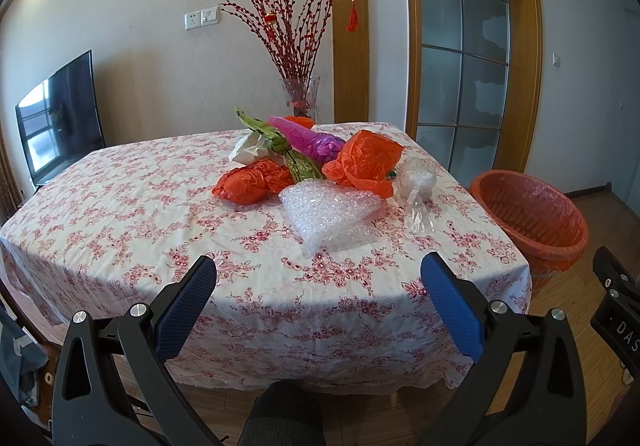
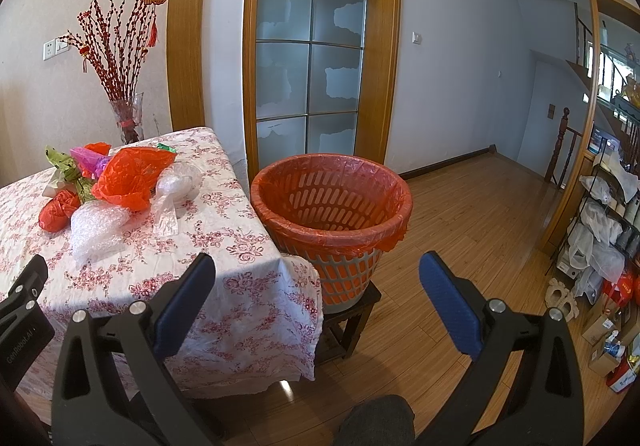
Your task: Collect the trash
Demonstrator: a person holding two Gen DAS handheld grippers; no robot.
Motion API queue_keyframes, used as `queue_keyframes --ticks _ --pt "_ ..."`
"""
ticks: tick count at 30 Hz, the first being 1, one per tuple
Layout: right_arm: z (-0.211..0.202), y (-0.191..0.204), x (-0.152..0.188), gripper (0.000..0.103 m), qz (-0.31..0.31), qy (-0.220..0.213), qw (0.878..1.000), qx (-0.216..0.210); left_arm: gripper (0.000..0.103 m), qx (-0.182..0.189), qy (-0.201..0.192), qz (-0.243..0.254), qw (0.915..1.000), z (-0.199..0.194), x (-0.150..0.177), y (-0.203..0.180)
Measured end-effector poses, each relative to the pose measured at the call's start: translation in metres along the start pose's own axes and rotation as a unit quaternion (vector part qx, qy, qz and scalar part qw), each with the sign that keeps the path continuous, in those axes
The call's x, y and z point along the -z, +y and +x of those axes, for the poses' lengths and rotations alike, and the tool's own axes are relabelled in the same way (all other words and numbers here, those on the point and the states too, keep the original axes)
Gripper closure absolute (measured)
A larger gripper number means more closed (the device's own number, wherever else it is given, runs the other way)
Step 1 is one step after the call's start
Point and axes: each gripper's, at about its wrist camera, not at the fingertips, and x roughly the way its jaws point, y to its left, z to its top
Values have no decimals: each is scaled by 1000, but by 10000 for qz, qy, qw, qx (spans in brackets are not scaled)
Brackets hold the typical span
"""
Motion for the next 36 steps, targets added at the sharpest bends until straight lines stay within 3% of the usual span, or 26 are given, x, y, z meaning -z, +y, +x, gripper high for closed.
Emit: queue_keyframes --ticks 36 --pt "2 3 1 4 -3 3 10000 -2 2 3 19 -4 10000 2 0 -1"
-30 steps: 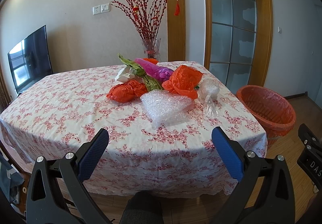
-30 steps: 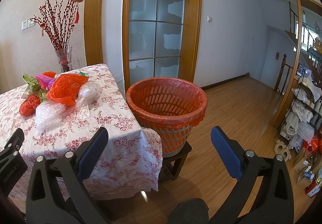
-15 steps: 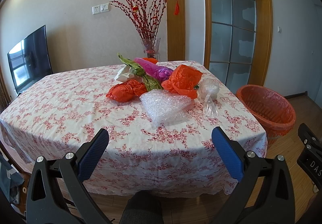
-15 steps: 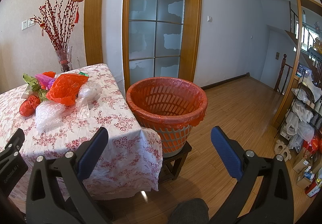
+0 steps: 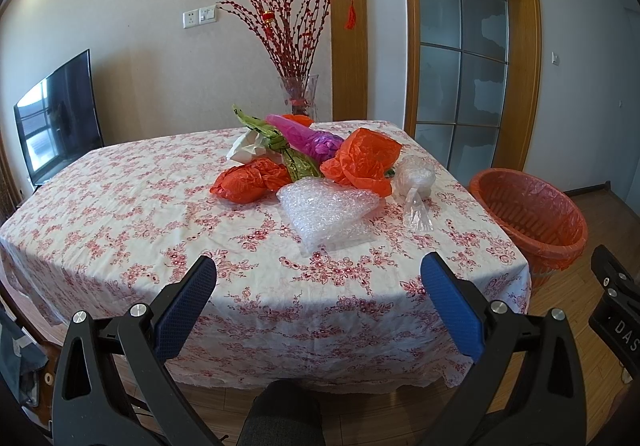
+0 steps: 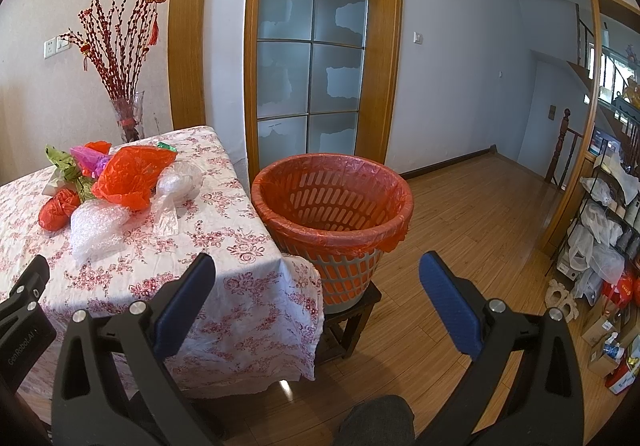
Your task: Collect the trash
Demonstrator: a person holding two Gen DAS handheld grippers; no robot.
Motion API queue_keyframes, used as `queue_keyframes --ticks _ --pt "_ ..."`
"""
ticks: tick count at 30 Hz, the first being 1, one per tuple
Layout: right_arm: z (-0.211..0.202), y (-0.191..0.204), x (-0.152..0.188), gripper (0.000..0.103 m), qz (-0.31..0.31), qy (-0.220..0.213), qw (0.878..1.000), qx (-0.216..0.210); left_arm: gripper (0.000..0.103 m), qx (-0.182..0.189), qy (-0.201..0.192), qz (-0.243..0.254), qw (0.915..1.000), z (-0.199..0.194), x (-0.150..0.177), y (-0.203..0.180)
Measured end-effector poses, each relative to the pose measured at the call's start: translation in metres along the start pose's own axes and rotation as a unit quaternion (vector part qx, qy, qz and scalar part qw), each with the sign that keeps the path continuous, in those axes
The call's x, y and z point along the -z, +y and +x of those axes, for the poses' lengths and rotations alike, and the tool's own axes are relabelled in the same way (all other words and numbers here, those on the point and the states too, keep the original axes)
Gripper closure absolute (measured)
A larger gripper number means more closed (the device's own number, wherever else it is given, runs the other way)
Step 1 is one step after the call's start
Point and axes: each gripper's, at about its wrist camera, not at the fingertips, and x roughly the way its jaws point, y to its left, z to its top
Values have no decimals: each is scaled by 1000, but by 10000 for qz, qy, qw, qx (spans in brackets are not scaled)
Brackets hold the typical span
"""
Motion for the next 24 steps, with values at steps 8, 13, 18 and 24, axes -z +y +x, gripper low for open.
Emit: queue_keyframes --ticks 8,13,18,24 --pt "2 2 1 4 -2 4 10000 0 2 0 5 3 10000 3 0 -2" --pt "3 2 1 4 -2 14 10000 0 2 5 17 1 10000 4 0 -2" --pt "8 5 4 4 -5 48 10000 0 2 10 55 -10 10000 6 2 -3" --pt "17 8 1 4 -23 120 9999 -107 2 -54 171 -64 9998 19 3 1"
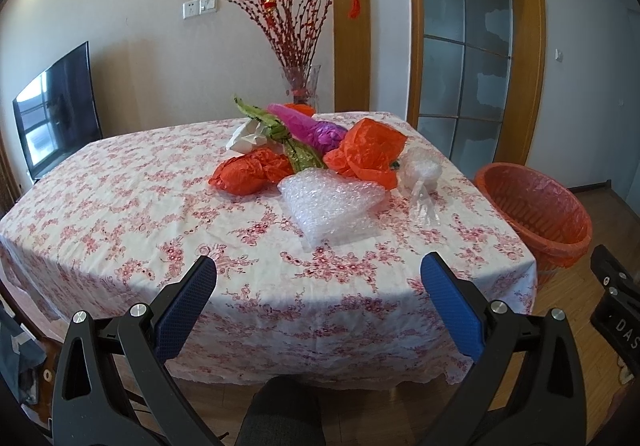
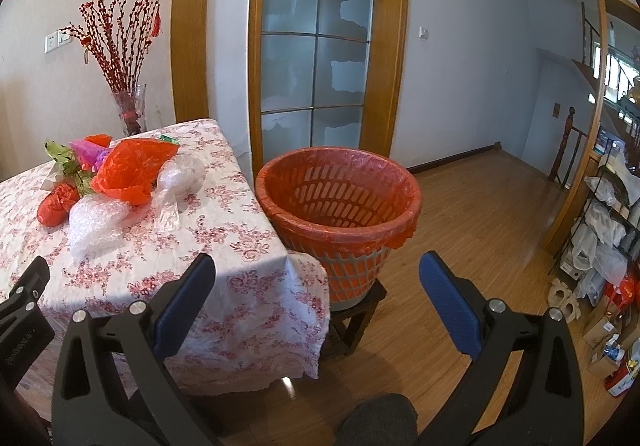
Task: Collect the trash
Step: 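Reach the right gripper to the clear plastic bag and grasp it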
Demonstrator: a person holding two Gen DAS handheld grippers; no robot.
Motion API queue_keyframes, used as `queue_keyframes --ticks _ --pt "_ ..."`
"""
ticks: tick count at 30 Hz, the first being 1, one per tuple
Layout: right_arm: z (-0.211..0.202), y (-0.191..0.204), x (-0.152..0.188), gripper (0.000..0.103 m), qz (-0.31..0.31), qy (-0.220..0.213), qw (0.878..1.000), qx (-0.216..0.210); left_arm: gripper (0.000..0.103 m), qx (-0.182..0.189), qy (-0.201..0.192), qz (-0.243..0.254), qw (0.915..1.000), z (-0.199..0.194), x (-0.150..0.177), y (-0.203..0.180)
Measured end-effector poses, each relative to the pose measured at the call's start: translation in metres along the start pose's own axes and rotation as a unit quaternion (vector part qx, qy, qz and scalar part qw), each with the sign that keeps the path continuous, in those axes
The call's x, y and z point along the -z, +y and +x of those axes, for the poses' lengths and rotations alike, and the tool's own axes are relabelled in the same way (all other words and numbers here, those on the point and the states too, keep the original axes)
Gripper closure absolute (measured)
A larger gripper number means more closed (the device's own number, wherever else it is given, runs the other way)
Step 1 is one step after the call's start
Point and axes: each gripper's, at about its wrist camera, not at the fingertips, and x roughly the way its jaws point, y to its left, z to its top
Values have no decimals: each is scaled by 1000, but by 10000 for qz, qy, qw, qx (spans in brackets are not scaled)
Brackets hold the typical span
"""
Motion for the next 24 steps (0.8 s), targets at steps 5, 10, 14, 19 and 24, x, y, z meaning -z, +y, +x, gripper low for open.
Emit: queue_keyframes --ticks 5,10,14,19,24 --pt "14 6 -9 4 55 60 9997 -228 2 -113 113 -196 9997 15 -4 15" --pt "40 19 -24 4 162 217 9981 -544 2 -256 229 -402 9986 36 -11 36" --pt "63 41 -42 4 73 268 9957 -880 2 -355 302 -513 9976 53 -17 50" --pt "94 74 -61 12 -7 326 9918 -1235 2 -579 341 -567 9961 72 -27 63" --pt "131 108 -80 19 -106 619 9848 -1620 2 -733 385 -545 9951 89 -37 75"
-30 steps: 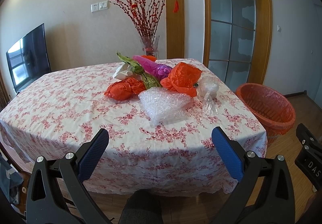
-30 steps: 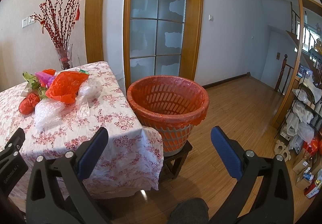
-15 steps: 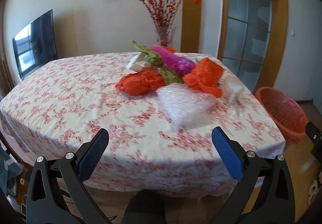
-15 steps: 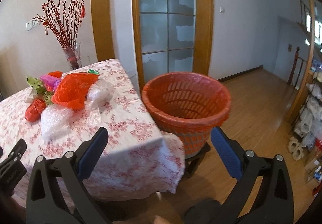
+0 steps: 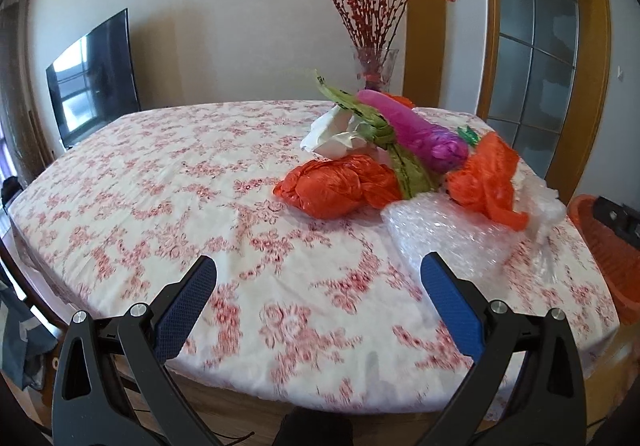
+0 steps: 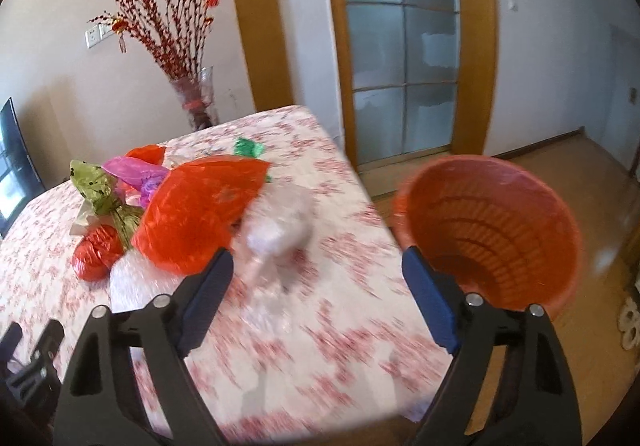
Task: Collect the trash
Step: 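Reach the right gripper to the clear plastic bag and grasp it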
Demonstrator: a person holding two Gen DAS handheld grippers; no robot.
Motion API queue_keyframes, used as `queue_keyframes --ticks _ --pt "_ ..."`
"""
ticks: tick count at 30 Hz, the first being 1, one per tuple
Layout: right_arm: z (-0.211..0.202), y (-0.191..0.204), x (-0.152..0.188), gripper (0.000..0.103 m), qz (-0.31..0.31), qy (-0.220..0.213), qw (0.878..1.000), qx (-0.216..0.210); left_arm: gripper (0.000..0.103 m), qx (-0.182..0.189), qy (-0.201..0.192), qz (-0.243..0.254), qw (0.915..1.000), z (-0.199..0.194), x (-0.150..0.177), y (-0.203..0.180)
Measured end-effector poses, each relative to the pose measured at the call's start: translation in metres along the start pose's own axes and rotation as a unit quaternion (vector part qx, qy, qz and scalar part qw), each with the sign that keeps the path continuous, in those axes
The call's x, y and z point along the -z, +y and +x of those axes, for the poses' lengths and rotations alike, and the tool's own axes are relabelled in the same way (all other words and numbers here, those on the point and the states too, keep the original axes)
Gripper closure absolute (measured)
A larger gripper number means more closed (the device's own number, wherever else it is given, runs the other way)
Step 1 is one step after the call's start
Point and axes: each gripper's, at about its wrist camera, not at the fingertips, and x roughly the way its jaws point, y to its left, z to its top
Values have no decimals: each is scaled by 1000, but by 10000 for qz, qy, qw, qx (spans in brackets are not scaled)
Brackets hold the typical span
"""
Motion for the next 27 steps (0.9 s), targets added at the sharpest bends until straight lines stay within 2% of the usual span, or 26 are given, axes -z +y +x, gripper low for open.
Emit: queue_keyframes --ticks 4,12,17,27 --pt "33 11 -13 19 97 217 9995 -186 2 224 148 -142 9995 14 -9 8" --pt "86 23 -15 39 -31 712 9974 -117 2 523 117 -201 9984 29 -23 10" --pt "94 20 -14 57 -99 749 9971 -98 2 718 87 -152 9973 37 -32 2" --pt "77 -6 -9 64 -124 580 9982 -16 2 1326 -27 207 9909 38 -50 -48"
